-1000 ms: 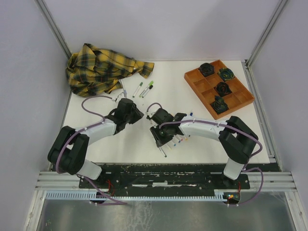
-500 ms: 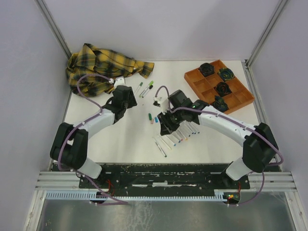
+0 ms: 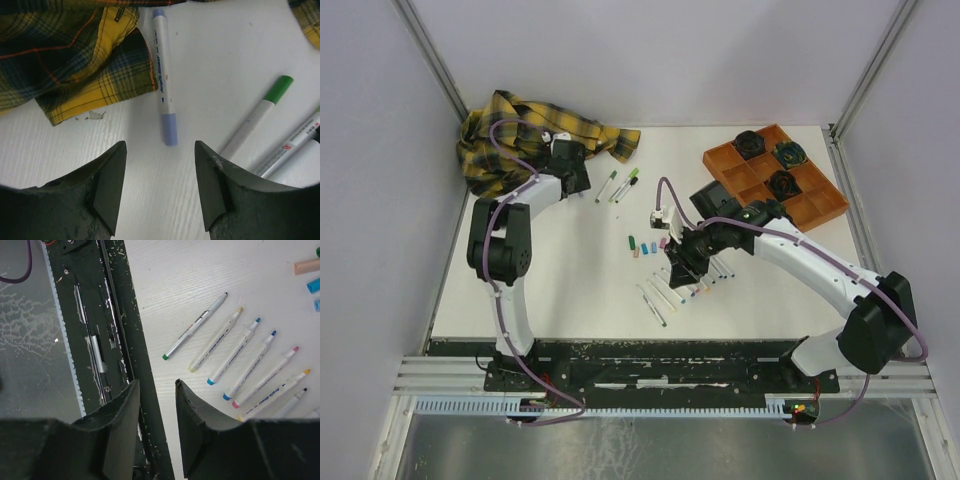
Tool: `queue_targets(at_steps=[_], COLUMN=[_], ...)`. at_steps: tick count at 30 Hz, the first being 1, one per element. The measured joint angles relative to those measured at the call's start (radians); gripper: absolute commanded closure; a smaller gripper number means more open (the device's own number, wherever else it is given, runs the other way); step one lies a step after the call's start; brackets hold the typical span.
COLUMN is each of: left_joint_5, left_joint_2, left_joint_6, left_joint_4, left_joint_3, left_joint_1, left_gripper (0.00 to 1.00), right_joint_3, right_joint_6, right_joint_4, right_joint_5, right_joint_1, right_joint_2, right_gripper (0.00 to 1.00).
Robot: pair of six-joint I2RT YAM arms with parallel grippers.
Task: Open the pen caps
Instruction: Pick up the pen from the center of the board.
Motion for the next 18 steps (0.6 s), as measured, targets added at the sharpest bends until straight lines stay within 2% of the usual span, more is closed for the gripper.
queue_targets(at_steps=[6, 12, 18], left_joint_5=[0.034, 0.057, 0.066], left_joint_2=[0.137, 0.201, 0.243], left_joint_6=[0.009, 0.010, 0.010], left_joint_4=[-0.087, -0.132, -0.172], left_joint_3=[0.116, 0.206, 0.278], left_joint_1=[0.015, 0.015, 0.018], left_gripper=[0.45, 0.50, 0.64], right_joint_3=[0.000, 0.000, 0.000], right_joint_6=[-0.019, -0.024, -0.024], right_joint_4=[-0.013, -0.016, -0.016], right_joint_5=[0.000, -0.010, -0.019], right_joint_1=[-0.005, -0.006, -0.006], right_joint_2=[-0.004, -0.004, -0.004], right_gripper=[0.58, 0.58, 0.58])
